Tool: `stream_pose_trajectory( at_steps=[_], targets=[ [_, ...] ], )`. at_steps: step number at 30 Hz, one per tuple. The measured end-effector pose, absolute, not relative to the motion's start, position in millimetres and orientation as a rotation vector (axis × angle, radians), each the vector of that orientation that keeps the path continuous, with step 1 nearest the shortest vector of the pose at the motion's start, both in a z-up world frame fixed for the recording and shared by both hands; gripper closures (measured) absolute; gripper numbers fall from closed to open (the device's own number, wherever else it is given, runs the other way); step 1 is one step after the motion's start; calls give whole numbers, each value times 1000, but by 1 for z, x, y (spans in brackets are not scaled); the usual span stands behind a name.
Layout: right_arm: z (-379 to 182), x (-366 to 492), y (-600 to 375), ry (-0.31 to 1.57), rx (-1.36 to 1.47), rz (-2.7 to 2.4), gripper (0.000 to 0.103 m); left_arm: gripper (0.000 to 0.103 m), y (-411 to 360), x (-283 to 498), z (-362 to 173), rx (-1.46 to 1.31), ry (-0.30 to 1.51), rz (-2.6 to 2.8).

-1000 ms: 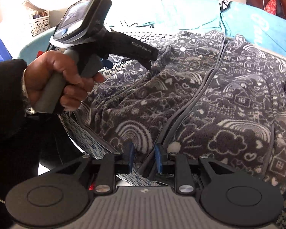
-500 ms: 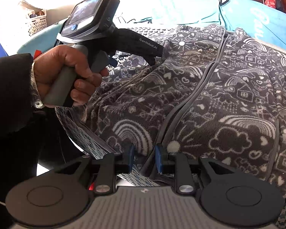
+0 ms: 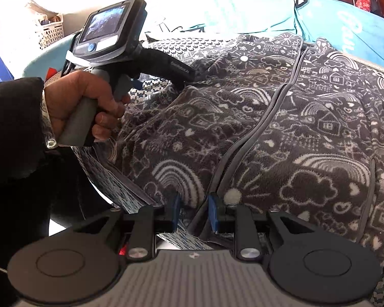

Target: Fold clothes

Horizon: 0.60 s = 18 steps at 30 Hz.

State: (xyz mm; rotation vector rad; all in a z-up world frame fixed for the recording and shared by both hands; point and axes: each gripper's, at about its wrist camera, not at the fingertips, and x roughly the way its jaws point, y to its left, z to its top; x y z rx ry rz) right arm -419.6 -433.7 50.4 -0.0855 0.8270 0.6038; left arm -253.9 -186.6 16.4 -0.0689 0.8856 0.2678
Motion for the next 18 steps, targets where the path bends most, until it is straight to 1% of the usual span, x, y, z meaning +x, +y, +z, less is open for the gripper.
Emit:
stream_pose_trajectory(
  at_steps=[6, 8, 13, 15, 18],
  targets=[
    [59, -421, -446, 772, -44, 583, 79, 5, -177, -258, 18, -96, 895, 300],
    [64, -422, -452, 740, -22, 572, 79, 3, -173, -259, 18, -119, 902, 306],
    [71, -421, -466, 663, -7, 446, 79, 2, -167, -263, 18, -164, 911, 305],
    [70, -417, -472, 665, 3, 377, 79, 2, -166, -265, 19, -169, 909, 303],
    [62, -406, -482, 724, 31, 263, 79, 2, -165, -268, 20, -172, 912, 306]
  ],
)
